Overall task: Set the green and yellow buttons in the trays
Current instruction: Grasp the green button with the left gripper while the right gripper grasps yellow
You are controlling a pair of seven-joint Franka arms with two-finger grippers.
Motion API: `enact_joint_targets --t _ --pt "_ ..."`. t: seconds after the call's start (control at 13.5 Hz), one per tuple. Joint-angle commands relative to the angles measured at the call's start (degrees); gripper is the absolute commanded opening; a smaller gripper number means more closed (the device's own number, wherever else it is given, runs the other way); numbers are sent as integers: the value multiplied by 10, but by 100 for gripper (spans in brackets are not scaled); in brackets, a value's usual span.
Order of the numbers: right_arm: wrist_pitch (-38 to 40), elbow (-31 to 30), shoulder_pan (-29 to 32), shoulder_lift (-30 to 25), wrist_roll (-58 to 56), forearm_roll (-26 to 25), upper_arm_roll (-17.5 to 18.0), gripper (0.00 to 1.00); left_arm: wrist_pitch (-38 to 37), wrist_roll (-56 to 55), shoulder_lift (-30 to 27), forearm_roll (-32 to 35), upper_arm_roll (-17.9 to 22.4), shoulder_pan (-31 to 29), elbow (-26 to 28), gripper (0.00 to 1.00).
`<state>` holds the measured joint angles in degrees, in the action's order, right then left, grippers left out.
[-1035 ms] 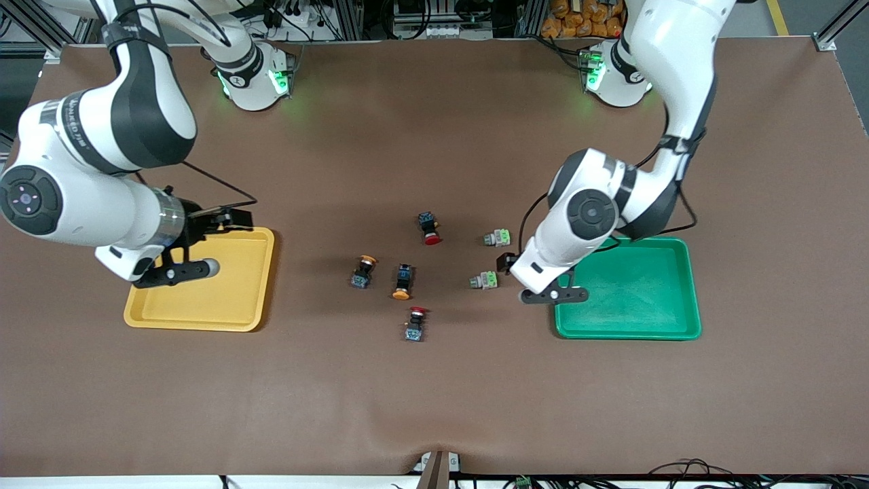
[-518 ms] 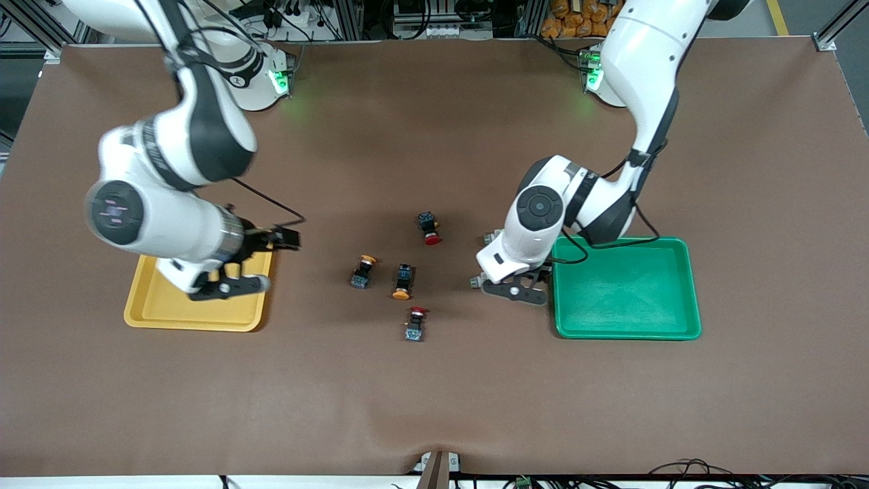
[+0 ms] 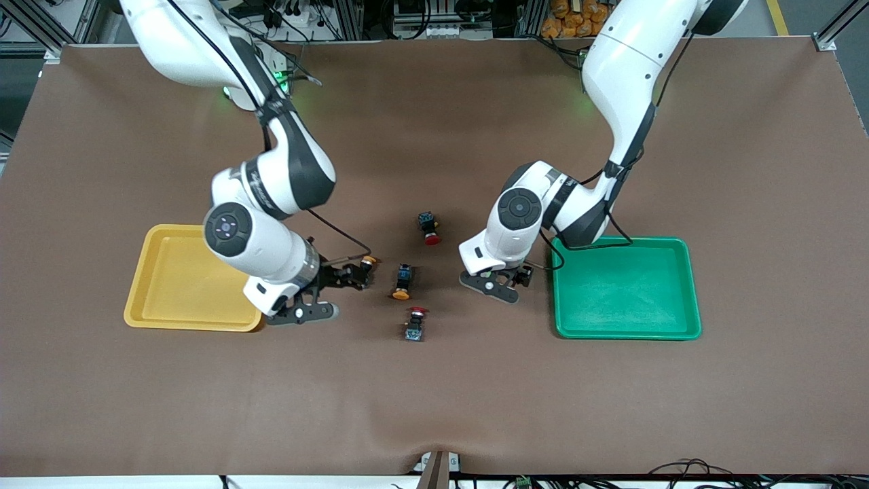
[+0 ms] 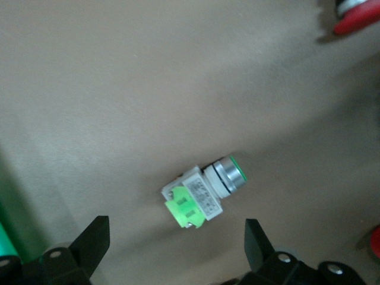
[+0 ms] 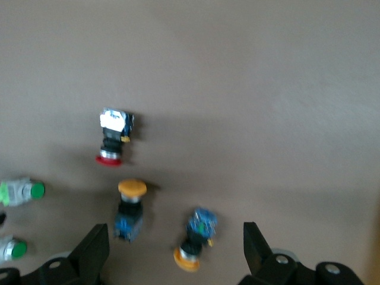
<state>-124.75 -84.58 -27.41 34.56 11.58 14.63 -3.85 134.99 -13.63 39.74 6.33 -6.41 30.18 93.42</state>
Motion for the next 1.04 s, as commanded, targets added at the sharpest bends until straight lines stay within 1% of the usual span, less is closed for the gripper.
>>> enact_joint_targets --t 0.0,0.07,0.22,0.3,0.37,0.44,0.52,0.59,0.67,0.89,0.96 --pt "-50 17 -25 35 -2 13 -4 100 41 8 7 13 1 5 21 100" --pt "-64 16 -35 40 -2 12 -4 100 67 13 14 12 1 3 24 100" --pt "-67 5 -46 41 -3 10 -5 100 97 30 29 12 1 2 23 100" --pt "-68 -13 -47 40 -2 10 -4 100 102 41 29 12 1 0 23 100" --pt "-63 -17 -45 38 0 11 -5 100 102 47 29 12 1 0 23 100" --pt "-46 -31 -40 31 5 10 -4 100 104 50 31 12 2 0 22 100" --pt "-9 -46 -40 24 19 11 -5 100 106 50 34 12 2 1 21 100" --pt "22 -51 -35 21 49 11 -6 100 113 51 36 12 2 0 21 100" --pt "34 -52 -34 25 77 11 -6 100 117 52 39 12 3 0 21 100" --pt "25 -52 -50 40 193 11 -5 100 130 62 45 12 5 0 19 100" --pt "25 -54 -55 42 212 11 -5 100 130 62 45 12 5 0 20 100"
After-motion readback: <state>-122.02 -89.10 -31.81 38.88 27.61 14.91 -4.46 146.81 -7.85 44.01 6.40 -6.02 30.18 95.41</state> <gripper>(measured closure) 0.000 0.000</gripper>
